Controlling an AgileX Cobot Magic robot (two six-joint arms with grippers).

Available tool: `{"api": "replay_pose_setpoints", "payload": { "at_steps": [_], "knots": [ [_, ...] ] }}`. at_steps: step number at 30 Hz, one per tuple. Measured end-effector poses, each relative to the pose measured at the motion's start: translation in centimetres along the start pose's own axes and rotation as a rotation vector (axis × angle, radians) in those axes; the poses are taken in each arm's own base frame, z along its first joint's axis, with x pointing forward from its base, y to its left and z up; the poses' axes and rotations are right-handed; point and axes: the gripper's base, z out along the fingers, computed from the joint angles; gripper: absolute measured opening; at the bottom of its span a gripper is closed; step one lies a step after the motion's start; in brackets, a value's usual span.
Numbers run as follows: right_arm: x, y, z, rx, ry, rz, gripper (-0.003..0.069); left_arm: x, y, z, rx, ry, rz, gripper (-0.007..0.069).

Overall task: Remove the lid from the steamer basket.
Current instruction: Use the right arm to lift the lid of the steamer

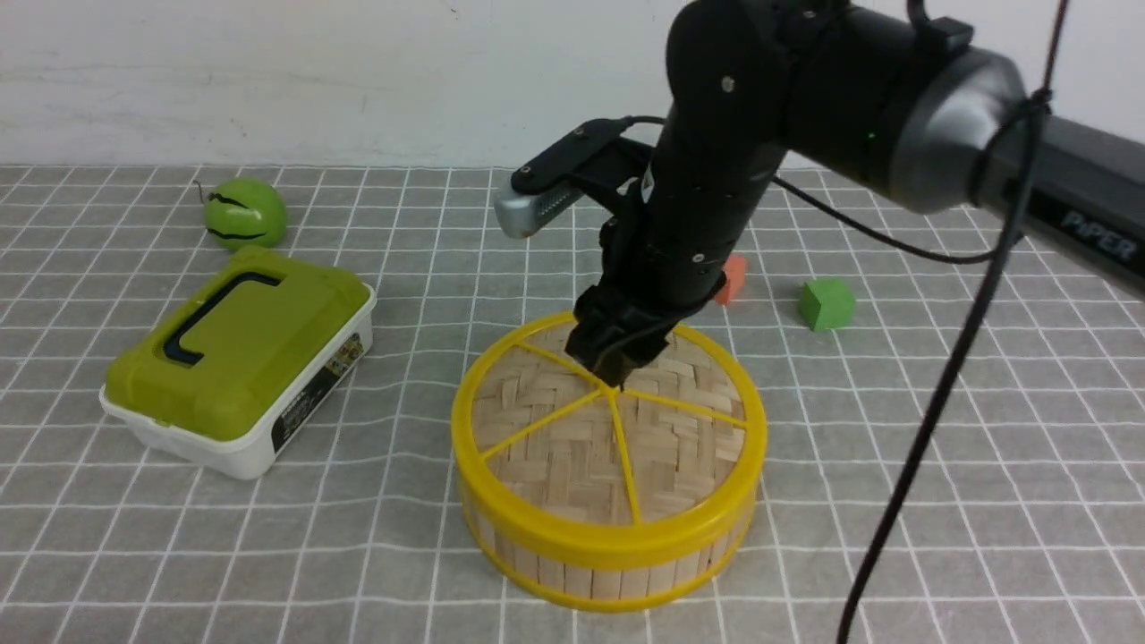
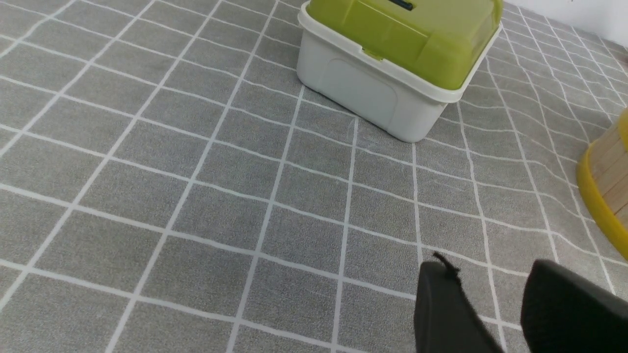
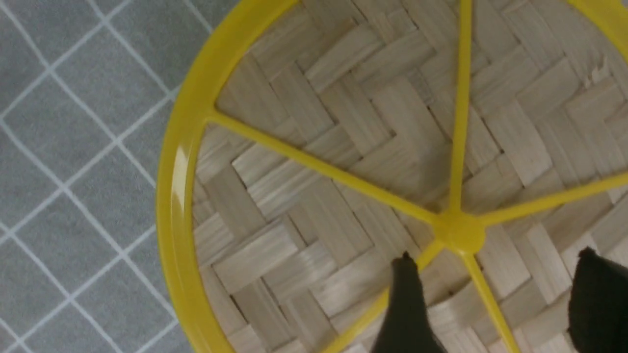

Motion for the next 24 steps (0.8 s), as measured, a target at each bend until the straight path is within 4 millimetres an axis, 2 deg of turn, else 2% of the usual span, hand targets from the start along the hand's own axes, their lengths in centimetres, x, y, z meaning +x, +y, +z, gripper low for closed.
{"api": "replay_pose_setpoints", "payload": {
  "at_steps": [4, 10, 13, 20, 24],
  "knots": [
    [-0.4, -0.2, 1.5, -0.008, 0.022, 0.017, 0.0449, 0.0, 0.0, 0.0, 0.0, 0.0, 0.0, 0.0239],
    [-0.3, -0.4, 3.5, -0.017, 0.064, 0.032, 0.0402, 0.0, 0.0, 0.0, 0.0, 0.0, 0.0, 0.0239],
    [-0.3, -0.4, 4.0, -0.018, 0.071, 0.033, 0.0328, 0.0, 0.0, 0.0, 0.0, 0.0, 0.0, 0.0239],
    [-0.4, -0.4, 3.8, -0.019, 0.062, 0.034, 0.0101, 0.0, 0.0, 0.0, 0.0, 0.0, 0.0, 0.0239],
    [-0.4, -0.4, 3.7, -0.02, 0.06, 0.036, 0.0082, 0.0, 0.0, 0.0, 0.0, 0.0, 0.0, 0.0239]
  ]
}}
